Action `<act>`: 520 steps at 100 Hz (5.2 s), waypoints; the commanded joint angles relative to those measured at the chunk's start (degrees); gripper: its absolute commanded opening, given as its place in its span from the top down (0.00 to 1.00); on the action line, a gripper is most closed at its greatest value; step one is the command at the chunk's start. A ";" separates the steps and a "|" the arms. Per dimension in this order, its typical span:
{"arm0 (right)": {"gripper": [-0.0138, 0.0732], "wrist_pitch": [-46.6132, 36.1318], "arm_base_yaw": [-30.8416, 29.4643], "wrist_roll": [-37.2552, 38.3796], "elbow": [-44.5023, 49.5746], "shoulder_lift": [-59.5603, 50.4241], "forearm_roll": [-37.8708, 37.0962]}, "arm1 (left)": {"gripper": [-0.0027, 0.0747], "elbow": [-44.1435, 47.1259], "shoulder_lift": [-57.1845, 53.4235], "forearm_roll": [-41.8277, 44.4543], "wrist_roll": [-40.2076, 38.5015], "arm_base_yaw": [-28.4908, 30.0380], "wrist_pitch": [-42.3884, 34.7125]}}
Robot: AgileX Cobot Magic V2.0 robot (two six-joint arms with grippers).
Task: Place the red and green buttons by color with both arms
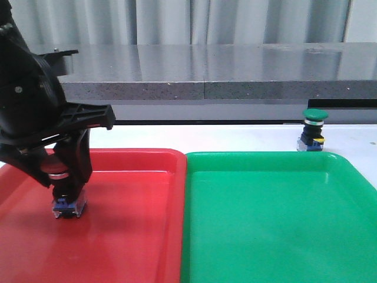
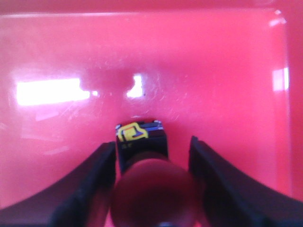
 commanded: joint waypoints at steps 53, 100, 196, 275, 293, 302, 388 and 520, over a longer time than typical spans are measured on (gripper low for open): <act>0.90 -4.48 -0.33 -0.40 -1.08 -1.19 -0.76 | 0.41 -1.97 -6.62 -0.15 -0.70 -0.55 -2.72; 0.90 -4.48 -0.33 -0.40 -1.08 -1.19 -0.76 | 0.60 -0.05 -23.50 0.90 -0.70 -0.55 -8.62; 0.90 -4.48 -0.33 -0.40 -1.08 -1.19 -0.76 | 0.99 21.46 -58.19 17.73 -0.23 -0.55 -11.84; 0.90 -4.48 -0.33 -0.40 -1.08 -1.19 -0.76 | 0.99 33.40 -81.46 23.85 -9.88 1.49 -9.00; 0.90 -4.48 -0.33 -0.40 -1.08 -1.19 -0.76 | 0.99 40.67 -84.18 13.95 -1.79 11.46 -21.82; 0.90 -4.48 -0.33 -0.40 -1.08 -1.19 -0.76 | 0.99 44.28 -85.05 9.06 6.59 17.26 -29.83; 0.90 -4.43 -0.33 -0.40 -1.08 -1.19 -0.76 | 0.99 57.83 -98.47 6.61 11.75 25.82 -35.62; 0.90 21.43 -0.07 -0.40 -30.98 30.66 -6.32 | 0.99 57.83 -98.47 6.61 11.75 25.82 -35.94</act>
